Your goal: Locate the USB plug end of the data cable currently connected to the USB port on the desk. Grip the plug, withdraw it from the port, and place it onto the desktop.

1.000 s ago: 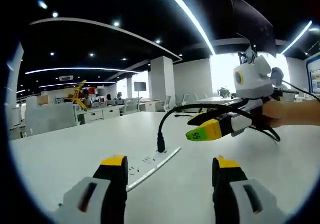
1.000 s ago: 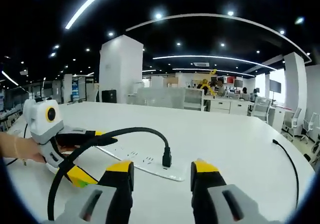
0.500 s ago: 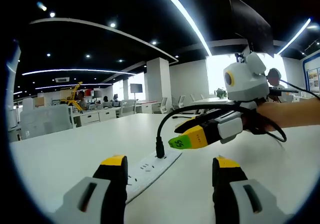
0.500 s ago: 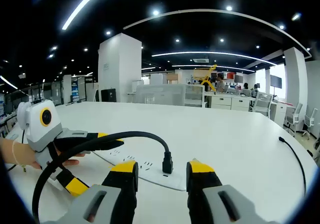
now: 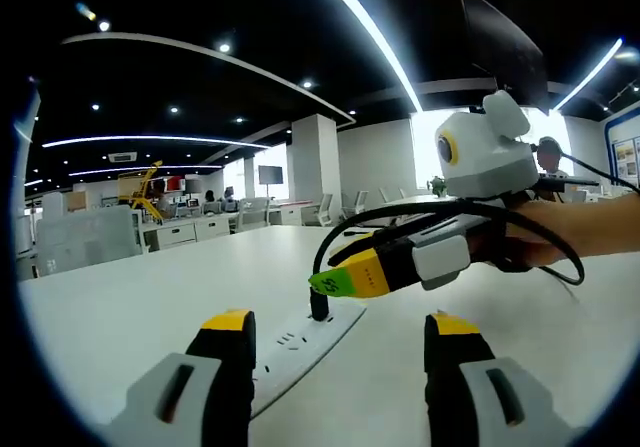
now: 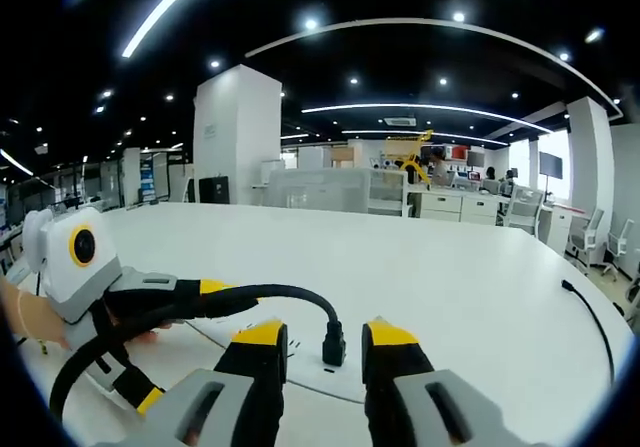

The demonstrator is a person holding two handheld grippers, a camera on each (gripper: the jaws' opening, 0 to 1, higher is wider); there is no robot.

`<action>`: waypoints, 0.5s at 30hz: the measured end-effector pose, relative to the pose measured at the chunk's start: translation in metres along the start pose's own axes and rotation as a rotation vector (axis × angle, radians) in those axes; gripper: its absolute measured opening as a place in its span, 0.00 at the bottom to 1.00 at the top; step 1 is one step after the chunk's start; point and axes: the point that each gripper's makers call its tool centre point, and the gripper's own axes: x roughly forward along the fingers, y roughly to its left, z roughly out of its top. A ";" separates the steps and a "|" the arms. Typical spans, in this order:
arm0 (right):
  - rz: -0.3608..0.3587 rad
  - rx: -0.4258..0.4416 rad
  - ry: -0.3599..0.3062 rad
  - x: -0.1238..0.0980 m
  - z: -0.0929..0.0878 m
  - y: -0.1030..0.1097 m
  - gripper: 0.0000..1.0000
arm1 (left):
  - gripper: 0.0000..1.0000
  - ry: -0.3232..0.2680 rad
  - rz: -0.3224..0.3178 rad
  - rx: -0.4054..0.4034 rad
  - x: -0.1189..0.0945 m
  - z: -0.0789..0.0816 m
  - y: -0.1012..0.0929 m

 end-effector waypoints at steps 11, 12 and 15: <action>0.003 -0.012 0.016 0.011 -0.003 0.004 0.24 | 0.67 0.008 -0.008 -0.002 0.003 -0.002 0.000; -0.006 -0.020 0.017 0.011 -0.003 0.004 0.23 | 0.67 0.009 -0.011 0.000 0.003 -0.002 0.000; -0.013 -0.023 0.023 0.015 -0.003 0.001 0.21 | 0.67 0.010 -0.015 0.002 0.003 -0.002 -0.001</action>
